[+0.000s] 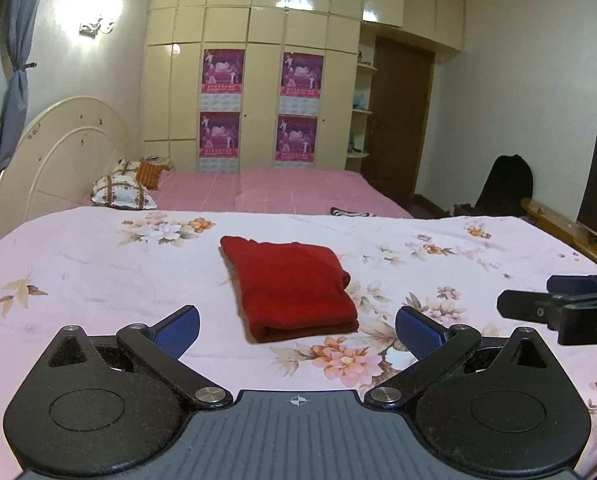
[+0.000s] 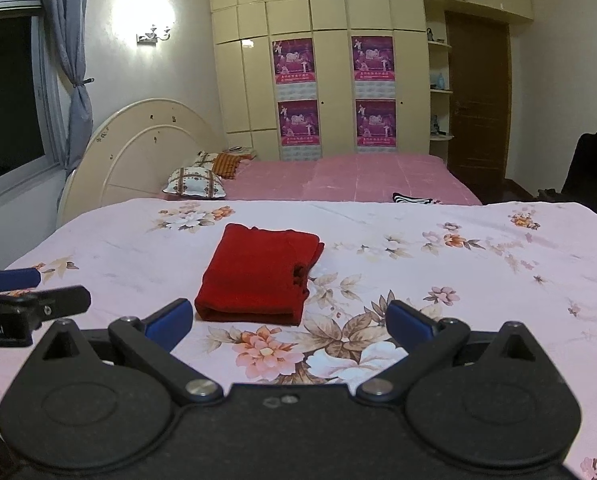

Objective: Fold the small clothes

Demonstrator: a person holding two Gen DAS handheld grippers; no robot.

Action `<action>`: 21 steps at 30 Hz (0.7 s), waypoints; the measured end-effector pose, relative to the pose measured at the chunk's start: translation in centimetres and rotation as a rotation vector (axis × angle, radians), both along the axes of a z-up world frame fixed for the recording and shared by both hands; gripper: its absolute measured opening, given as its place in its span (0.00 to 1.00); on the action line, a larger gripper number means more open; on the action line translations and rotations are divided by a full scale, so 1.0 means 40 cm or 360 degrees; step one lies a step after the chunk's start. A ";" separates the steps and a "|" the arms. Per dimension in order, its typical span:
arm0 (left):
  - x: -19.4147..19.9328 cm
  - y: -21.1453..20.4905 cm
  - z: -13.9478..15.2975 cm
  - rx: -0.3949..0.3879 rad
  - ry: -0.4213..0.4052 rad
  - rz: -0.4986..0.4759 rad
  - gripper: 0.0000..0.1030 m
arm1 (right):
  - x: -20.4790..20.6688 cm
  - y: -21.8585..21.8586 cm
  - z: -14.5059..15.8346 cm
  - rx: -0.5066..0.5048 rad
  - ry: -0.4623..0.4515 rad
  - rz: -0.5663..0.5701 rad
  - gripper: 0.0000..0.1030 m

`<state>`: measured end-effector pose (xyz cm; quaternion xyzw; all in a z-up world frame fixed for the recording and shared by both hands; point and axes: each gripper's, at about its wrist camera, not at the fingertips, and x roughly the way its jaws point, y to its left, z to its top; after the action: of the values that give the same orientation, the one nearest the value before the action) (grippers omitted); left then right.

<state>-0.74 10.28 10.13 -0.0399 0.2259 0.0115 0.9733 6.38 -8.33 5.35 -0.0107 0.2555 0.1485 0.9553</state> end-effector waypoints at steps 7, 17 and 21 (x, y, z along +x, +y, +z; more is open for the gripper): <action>0.003 -0.010 0.001 0.0005 -0.0002 -0.0008 1.00 | -0.006 0.004 -0.005 -0.0004 -0.0007 -0.0013 0.99; 0.004 -0.021 0.002 0.0009 -0.0008 -0.0004 1.00 | -0.012 0.001 -0.005 -0.0008 -0.0017 -0.0024 0.99; 0.003 -0.021 0.002 0.0010 -0.0007 -0.0003 1.00 | -0.013 -0.001 -0.004 -0.0007 -0.0016 -0.0022 0.99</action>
<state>-0.62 9.43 10.20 -0.0366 0.2237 0.0111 0.9739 5.86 -8.36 5.19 -0.0117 0.2510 0.1412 0.9576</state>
